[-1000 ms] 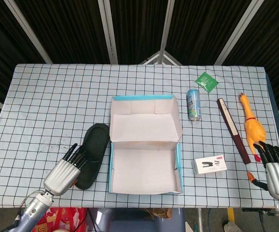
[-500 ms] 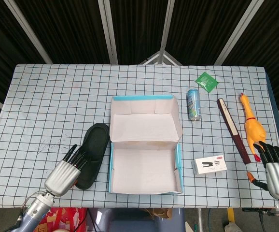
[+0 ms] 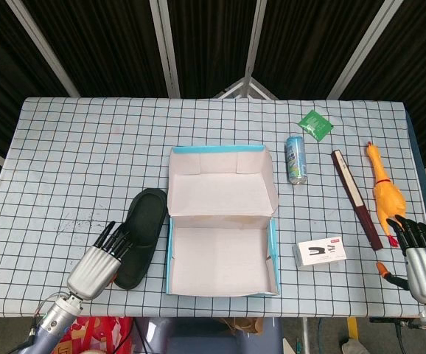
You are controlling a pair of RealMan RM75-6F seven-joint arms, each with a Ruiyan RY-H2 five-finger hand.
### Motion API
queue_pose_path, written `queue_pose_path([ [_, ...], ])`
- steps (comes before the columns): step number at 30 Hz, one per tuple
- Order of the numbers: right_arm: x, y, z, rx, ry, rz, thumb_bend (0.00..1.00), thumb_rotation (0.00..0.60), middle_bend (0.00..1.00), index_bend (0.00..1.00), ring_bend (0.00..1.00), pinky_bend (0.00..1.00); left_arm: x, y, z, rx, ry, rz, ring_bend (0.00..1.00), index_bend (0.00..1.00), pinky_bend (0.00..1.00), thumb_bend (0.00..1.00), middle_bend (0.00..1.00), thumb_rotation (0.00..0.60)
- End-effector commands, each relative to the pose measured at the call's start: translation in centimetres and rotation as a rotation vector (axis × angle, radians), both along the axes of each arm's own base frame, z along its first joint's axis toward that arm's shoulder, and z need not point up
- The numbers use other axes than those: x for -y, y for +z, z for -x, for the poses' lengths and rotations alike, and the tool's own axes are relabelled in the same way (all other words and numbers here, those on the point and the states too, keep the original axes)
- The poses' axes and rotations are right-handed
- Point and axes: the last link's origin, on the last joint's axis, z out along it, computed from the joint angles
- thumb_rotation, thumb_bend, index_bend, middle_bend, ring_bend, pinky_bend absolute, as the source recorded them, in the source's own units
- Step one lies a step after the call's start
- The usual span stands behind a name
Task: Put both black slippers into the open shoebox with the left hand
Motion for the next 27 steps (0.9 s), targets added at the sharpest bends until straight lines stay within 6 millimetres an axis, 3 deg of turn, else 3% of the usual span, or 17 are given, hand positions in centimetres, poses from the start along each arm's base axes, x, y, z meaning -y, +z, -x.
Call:
queue_pose_path([
  [1, 0.0, 0.0, 0.0, 0.001, -0.001, 0.001, 0.26, 0.600, 0.12, 0.15, 0.11, 0.10, 0.0, -0.2, 0.0, 0.009, -0.016, -0.002, 0.00, 0.14, 0.00, 0.12, 0.13, 0.600],
  [27, 0.0, 0.1, 0.1, 0.014, -0.009, -0.001, 0.26, 0.600, 0.12, 0.15, 0.11, 0.10, -0.1, -1.8, 0.7, 0.002, -0.030, -0.008, 0.00, 0.15, 0.00, 0.17, 0.14, 0.600],
])
